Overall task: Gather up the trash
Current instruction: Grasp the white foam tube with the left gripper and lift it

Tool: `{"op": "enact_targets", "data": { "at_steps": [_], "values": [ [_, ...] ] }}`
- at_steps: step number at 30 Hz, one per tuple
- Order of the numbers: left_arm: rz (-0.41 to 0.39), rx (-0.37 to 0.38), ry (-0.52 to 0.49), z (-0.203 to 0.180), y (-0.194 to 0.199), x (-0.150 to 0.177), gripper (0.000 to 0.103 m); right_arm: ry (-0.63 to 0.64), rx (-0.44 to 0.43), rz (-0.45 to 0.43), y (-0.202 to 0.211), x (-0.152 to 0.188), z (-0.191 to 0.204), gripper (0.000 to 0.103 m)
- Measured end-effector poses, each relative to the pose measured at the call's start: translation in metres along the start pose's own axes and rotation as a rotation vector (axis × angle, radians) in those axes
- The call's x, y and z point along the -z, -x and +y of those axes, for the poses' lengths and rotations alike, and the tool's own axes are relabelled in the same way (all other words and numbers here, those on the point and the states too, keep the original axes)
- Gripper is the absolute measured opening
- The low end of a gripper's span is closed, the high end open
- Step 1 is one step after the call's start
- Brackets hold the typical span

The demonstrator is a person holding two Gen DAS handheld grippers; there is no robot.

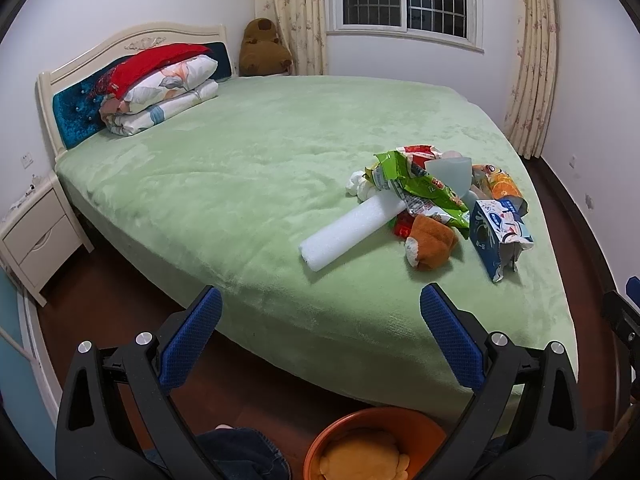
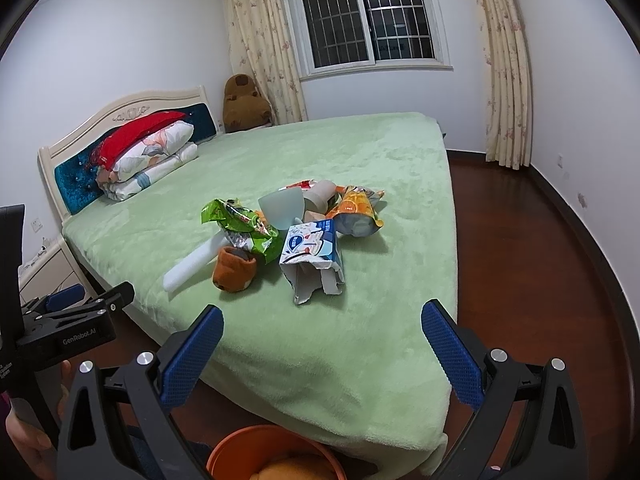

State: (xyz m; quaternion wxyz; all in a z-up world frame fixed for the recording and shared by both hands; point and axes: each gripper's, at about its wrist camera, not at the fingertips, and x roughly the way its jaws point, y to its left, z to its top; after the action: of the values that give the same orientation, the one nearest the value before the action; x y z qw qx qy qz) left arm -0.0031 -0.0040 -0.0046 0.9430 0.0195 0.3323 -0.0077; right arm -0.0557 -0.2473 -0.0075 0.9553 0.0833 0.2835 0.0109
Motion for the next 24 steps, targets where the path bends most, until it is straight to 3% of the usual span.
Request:
{"op": "enact_targets", "data": {
  "at_steps": [6,12,17,19,24],
  "values": [
    [0.004,0.007,-0.008,0.003,-0.005,0.004,0.097,-0.001,-0.001,0.016,-0.003,0.003,0.000,0.098],
    [0.022,0.059,-0.029,0.016,-0.029,0.016,0.097,-0.006,-0.002,0.034,-0.007,0.009,-0.001,0.098],
    [-0.031,0.056,-0.150,0.017,-0.054,0.010,0.097,-0.016,-0.005,0.047,-0.011,0.014,-0.003,0.098],
    [-0.002,0.086,-0.210,0.014,-0.076,0.001,0.097,-0.018,-0.008,0.052,-0.011,0.015,-0.002,0.098],
    [0.045,0.079,-0.305,0.001,-0.120,-0.013,0.097,-0.008,-0.008,0.064,-0.010,0.021,0.000,0.098]
  ]
}}
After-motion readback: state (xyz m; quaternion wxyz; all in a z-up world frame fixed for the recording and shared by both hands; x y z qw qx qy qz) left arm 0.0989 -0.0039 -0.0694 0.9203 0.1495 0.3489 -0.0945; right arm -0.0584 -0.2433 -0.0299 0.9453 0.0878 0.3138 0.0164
